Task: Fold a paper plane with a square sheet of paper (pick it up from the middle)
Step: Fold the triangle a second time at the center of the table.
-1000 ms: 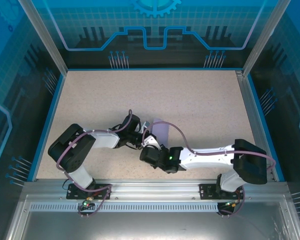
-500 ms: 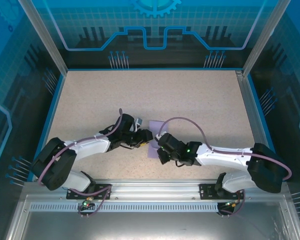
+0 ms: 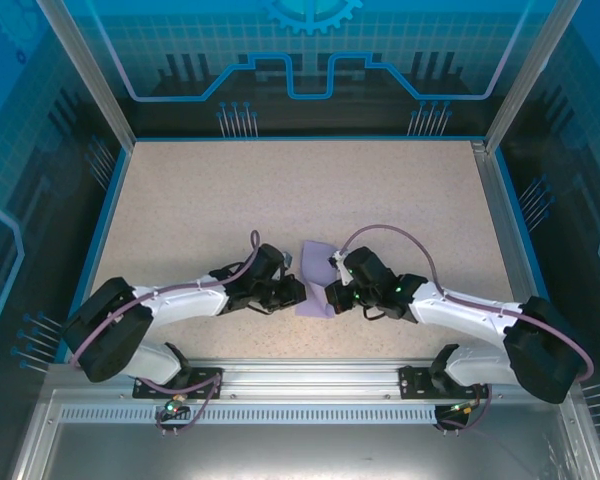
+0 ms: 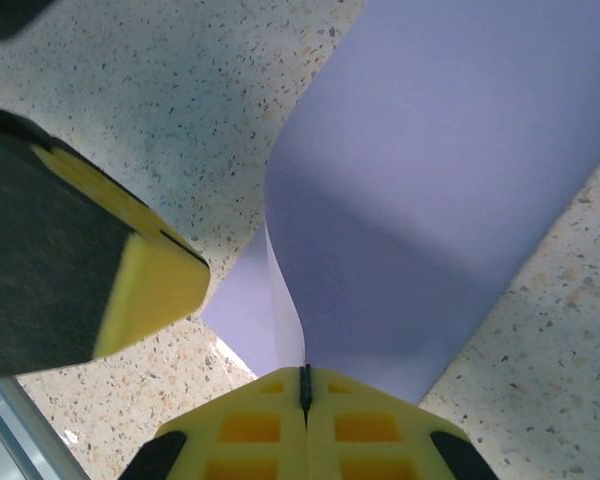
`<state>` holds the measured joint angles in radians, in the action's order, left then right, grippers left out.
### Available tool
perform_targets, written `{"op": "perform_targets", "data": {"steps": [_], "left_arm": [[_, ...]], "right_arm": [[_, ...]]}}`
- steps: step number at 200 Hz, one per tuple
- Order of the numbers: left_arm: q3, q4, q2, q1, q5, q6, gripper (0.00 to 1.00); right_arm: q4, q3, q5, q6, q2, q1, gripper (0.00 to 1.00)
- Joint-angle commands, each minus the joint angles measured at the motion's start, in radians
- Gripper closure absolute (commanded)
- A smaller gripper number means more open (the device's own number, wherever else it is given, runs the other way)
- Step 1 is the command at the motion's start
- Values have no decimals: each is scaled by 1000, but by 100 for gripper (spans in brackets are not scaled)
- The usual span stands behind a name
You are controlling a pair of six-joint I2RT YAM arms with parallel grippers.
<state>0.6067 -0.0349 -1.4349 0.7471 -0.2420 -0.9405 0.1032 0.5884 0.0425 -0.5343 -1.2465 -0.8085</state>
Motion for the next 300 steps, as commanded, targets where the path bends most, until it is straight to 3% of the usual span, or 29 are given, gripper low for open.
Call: {"op": "perform_targets", "data": {"steps": [1,77,150,300], "left_arm": [[9,12,-47,19,35,-7,85],[26,2,-153,51,42,-33,87],[83,265,-143,49,239,36,90],[97,271,-137,47,260,66,89]], "right_arm": [[-19,-15,62,-7,0,29,96],[9,3,60,-14,-49,73,96],[0,44,100,2,-119,89,97],[75,198,65,54,-355,135,98]]}}
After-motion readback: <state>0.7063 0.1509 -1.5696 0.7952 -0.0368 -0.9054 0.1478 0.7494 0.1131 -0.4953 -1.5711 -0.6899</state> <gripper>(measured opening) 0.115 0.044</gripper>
